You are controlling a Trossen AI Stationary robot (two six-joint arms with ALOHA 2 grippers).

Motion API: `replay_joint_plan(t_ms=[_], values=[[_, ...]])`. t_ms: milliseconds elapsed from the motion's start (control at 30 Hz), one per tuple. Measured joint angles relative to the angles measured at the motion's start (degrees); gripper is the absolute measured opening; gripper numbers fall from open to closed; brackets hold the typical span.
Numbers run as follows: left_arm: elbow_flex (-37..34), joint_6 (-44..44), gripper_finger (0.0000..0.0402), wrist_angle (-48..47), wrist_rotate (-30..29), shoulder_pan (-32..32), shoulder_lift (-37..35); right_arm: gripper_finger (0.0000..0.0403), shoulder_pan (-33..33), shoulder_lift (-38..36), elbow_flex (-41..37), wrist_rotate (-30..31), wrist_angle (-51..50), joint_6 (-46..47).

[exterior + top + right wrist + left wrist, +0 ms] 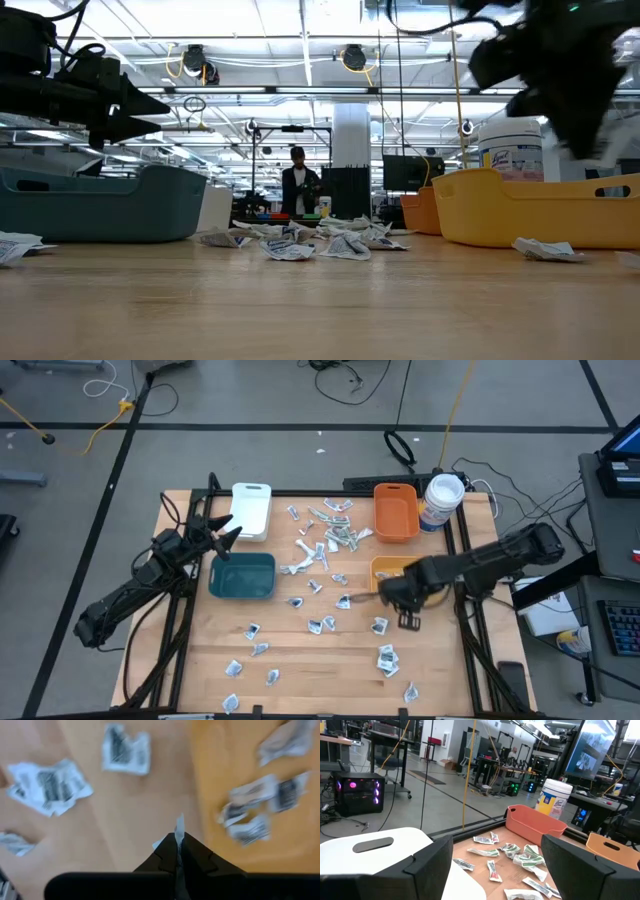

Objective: Pick & Place First Aid Supplies
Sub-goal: Put the antiseptic towelette into the yellow bin

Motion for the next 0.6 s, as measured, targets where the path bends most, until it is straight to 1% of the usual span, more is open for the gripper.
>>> replay_joint_plan(t_ms=[200, 267, 367, 467, 600], values=[[0.0, 0.0, 0.0305, 0.0, 0.0, 0.0, 0.0, 0.0006, -9.3, 0.0, 0.0, 0.1, 0.0, -7.5], [0.0, 0.0, 0.0306, 0.0, 0.0, 0.0, 0.0, 0.0006, -11.5, 0.0, 0.0, 1.5, 0.4, -8.5], [0.0, 0.0, 0.0306, 0.0, 0.0, 0.0, 0.0, 0.0006, -13.2, 0.0, -0.7, 5.5, 3.7, -10.2], [0.0, 0.0, 0.0306, 0.0, 0.0, 0.0, 0.0, 0.0006, -14.1, 1.2, -2.1, 5.8, 9.1, -11.5], [0.0, 0.0, 0.0306, 0.0, 0.0, 0.0, 0.0, 0.0006, -14.3, 3.6, -3.1, 5.8, 13.5, -12.0]])
